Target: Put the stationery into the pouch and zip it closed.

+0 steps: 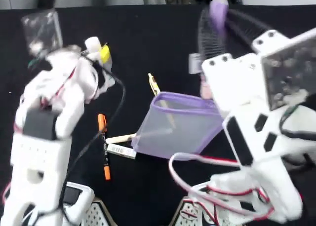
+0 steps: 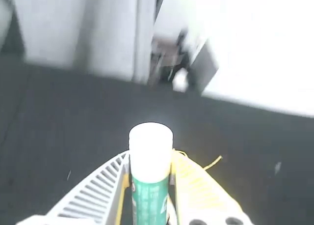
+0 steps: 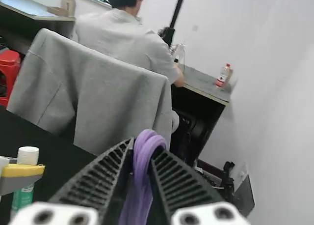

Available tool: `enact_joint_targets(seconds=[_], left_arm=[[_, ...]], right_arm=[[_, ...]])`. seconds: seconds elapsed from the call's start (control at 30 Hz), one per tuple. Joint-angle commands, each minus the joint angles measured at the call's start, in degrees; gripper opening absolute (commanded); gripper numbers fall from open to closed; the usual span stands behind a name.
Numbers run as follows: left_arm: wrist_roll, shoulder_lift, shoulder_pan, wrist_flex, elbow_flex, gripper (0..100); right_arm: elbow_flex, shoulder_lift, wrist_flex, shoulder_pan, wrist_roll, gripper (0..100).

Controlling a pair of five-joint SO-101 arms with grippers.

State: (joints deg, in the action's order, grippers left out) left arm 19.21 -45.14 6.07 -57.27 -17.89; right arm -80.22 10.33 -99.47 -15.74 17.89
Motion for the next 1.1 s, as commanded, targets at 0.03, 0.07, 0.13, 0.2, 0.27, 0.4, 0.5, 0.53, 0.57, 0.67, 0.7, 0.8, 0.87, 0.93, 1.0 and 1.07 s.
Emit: enact_joint_targets(seconds=[0.03, 0.07, 0.13, 0.2, 0.27, 0.4, 0.5, 0.53, 0.57, 0.67, 0.7, 0.8, 0.87, 0.93, 1.0, 1.07], left_arm=[[0.62, -24.44, 0.84, 19.96, -16.75, 3], [0.62, -29.36, 0.84, 23.38, -19.65, 3], [0.70, -38.95, 0.92, 29.98, -23.87, 3], [0.70, -46.68, 0.92, 33.67, -26.07, 3], [0.70, -51.34, 2.51, 34.55, -26.77, 3], [0.70, -52.40, 17.01, 34.37, -25.71, 3], [0.70, -50.73, 25.80, 34.64, -26.07, 3], [0.70, -49.85, 26.24, 34.64, -26.33, 3], [0.70, -48.88, 26.15, 34.73, -26.59, 3], [0.70, -45.71, 26.24, 34.73, -26.95, 3], [0.70, -44.48, 26.24, 34.73, -26.95, 3], [0.70, -40.88, 27.74, 34.73, -26.95, 3], [0.70, -38.77, 30.02, 34.73, -26.95, 3], [0.70, -36.92, 30.73, 34.73, -26.95, 3], [0.70, -35.34, 30.73, 34.73, -27.56, 3], [0.35, -33.93, 30.73, 35.34, -28.97, 3]], right_arm=[[4.62, 4.53, -1.23, -4.84, 0.62, 1.1], [5.23, 4.70, -0.70, -4.84, 0.62, 1.1], [6.46, 4.70, -0.09, -4.84, 0.62, 1.1], [7.52, 4.70, 0.26, -4.84, 0.62, 1.1], [7.96, 4.70, 0.26, -5.54, 0.62, 1.1], [8.04, 5.14, -0.18, -9.67, 0.62, 1.1], [8.22, 5.14, -0.62, -11.34, 0.53, 1.1], [8.22, 5.14, -0.62, -11.69, 0.53, 1.1], [8.04, 5.14, -0.70, -11.69, 0.35, 1.1], [7.78, 5.49, -1.05, -11.69, 0.35, 1.1], [8.13, 6.02, -0.97, -11.69, 0.18, 1.1], [8.31, 7.69, -0.97, -11.69, 0.18, 1.1], [8.31, 9.01, -1.05, -11.69, 0.09, 1.1], [8.40, 10.24, -1.23, -11.69, 0.09, 1.1], [8.40, 11.38, -1.32, -11.69, 0.09, 1.1], [8.40, 12.26, -1.32, -11.69, 0.09, 1.1]])
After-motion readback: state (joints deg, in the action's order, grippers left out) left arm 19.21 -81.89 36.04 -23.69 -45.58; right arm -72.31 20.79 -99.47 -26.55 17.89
